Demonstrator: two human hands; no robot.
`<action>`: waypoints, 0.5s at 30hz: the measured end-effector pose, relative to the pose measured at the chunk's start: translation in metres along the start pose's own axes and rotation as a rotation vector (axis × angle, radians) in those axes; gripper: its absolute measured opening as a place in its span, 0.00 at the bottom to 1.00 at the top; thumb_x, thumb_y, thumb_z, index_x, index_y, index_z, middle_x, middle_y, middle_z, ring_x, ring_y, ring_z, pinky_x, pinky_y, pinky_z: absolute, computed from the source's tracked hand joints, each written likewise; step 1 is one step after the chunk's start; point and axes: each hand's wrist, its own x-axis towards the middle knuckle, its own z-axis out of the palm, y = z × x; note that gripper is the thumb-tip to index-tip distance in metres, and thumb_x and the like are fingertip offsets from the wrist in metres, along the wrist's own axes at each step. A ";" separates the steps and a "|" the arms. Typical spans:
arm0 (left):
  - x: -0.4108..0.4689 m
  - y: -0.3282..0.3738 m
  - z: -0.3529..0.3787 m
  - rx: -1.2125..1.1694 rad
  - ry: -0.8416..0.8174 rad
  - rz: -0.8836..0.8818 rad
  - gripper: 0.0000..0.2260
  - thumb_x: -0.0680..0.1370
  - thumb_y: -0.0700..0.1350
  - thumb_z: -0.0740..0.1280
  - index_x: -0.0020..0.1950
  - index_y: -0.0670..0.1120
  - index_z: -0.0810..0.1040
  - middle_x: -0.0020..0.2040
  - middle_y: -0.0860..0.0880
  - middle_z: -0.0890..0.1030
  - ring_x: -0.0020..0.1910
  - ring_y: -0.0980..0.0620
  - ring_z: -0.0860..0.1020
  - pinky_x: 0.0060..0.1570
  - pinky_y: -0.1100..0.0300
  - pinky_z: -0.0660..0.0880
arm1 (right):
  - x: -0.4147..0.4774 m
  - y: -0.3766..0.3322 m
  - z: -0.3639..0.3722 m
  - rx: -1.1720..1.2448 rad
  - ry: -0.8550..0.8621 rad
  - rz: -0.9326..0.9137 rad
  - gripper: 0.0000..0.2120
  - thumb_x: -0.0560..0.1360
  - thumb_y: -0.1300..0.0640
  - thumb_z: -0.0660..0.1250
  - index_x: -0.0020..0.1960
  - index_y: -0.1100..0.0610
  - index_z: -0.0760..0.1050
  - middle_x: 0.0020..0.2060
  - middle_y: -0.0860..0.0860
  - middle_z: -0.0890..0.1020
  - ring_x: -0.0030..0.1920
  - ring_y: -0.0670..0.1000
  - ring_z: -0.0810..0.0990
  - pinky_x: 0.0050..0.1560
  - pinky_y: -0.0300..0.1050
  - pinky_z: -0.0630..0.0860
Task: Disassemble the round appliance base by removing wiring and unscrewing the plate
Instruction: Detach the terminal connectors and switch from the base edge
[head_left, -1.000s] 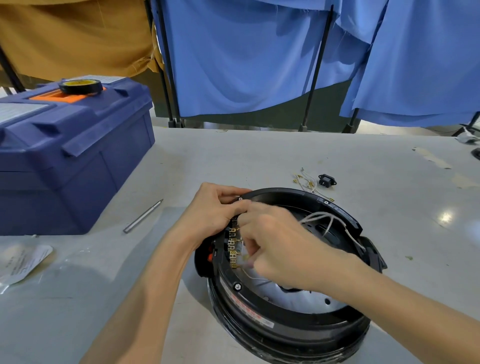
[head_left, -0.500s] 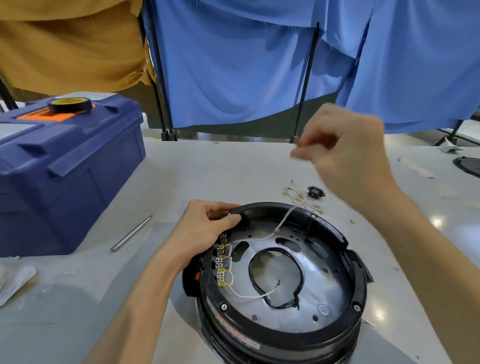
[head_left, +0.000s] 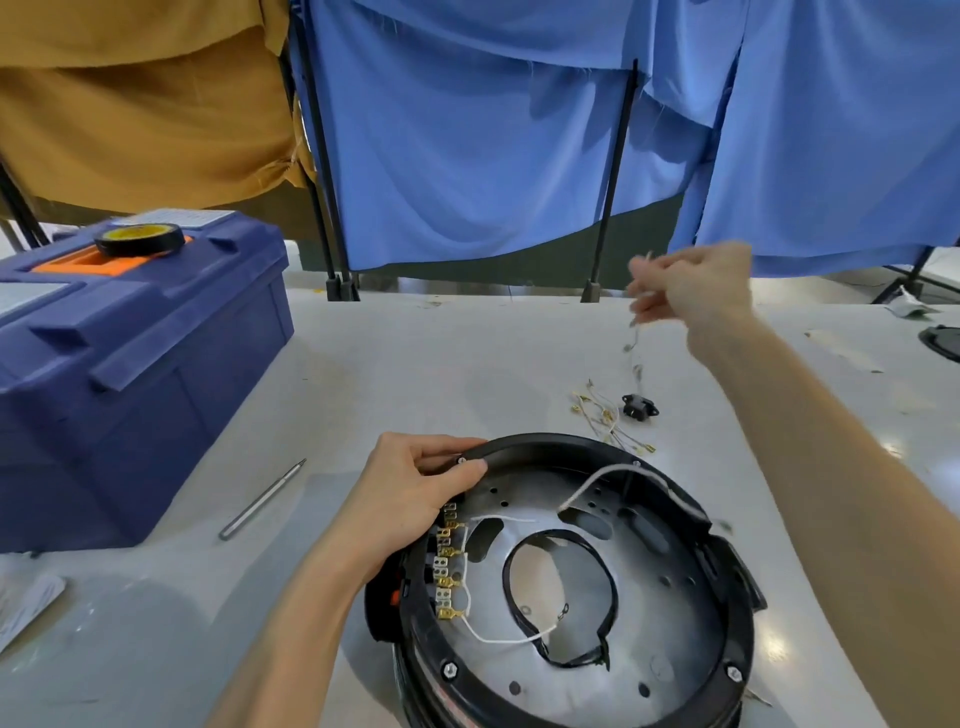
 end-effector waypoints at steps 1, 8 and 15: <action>0.000 0.000 0.000 0.002 0.000 0.003 0.08 0.75 0.42 0.71 0.53 0.51 0.84 0.43 0.53 0.86 0.43 0.55 0.85 0.45 0.62 0.80 | 0.001 0.014 0.007 -0.030 -0.050 0.068 0.07 0.73 0.64 0.72 0.39 0.67 0.77 0.34 0.61 0.83 0.23 0.50 0.80 0.26 0.42 0.80; 0.000 -0.001 0.000 -0.025 -0.003 0.019 0.08 0.75 0.40 0.71 0.49 0.52 0.85 0.42 0.52 0.86 0.43 0.54 0.85 0.41 0.66 0.79 | 0.005 0.073 0.027 -0.113 -0.280 0.394 0.12 0.76 0.69 0.66 0.58 0.72 0.71 0.53 0.66 0.79 0.34 0.60 0.86 0.36 0.49 0.84; -0.001 0.000 0.001 -0.013 0.005 0.014 0.09 0.75 0.41 0.71 0.53 0.49 0.84 0.43 0.52 0.86 0.43 0.54 0.85 0.47 0.61 0.81 | -0.014 0.046 0.011 -0.275 -0.296 0.066 0.10 0.77 0.64 0.67 0.56 0.68 0.77 0.57 0.59 0.81 0.30 0.57 0.85 0.29 0.42 0.80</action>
